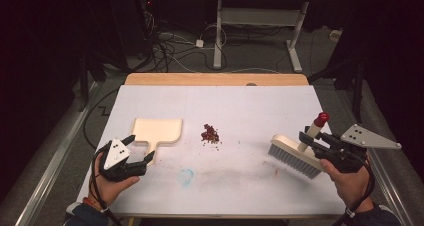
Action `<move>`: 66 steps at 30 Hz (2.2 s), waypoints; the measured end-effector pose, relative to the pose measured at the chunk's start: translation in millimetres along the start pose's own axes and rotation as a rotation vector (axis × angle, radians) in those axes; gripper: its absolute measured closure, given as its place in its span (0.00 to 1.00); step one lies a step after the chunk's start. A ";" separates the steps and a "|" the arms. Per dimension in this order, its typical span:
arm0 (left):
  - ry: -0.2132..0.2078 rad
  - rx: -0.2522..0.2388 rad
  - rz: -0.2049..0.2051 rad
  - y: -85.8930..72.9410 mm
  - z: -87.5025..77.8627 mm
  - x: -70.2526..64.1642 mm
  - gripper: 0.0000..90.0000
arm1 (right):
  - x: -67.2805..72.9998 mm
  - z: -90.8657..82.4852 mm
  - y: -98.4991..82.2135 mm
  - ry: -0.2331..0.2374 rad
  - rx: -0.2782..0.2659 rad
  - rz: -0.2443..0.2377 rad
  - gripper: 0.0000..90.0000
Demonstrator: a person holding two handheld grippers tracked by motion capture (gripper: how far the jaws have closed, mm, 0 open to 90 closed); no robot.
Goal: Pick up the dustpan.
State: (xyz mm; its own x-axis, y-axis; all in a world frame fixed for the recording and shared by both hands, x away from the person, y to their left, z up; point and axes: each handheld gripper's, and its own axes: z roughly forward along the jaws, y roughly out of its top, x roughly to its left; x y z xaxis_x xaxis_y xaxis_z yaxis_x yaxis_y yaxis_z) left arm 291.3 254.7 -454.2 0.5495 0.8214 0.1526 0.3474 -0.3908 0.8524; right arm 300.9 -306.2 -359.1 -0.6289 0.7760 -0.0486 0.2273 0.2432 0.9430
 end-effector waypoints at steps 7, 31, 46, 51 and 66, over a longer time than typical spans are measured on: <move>0.030 0.052 -0.042 -4.0 -1.3 4.3 0.21 | -1.2 1.5 -0.2 -0.003 0.005 0.004 0.77; -0.052 0.365 -0.212 -7.4 70.6 3.2 0.23 | 2.0 7.6 -0.8 -0.026 0.028 0.003 0.77; 0.007 0.393 -0.297 6.3 88.0 24.5 0.71 | 3.7 14.6 -4.8 -0.014 0.045 0.017 0.77; 0.006 0.398 -0.263 7.7 86.9 25.3 0.71 | 3.7 18.0 -3.9 -0.009 0.044 0.015 0.77; 0.014 0.384 -0.182 14.4 60.2 26.4 0.72 | 5.5 24.8 -1.2 -0.006 0.046 0.003 0.77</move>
State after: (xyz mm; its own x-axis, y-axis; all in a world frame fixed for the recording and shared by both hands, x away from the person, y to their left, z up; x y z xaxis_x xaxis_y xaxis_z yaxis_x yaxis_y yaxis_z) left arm 356.6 245.8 -468.0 0.4438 0.8958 0.0261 0.6967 -0.3632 0.6186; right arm 315.6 -287.7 -368.6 -0.6241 0.7799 -0.0479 0.2632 0.2676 0.9269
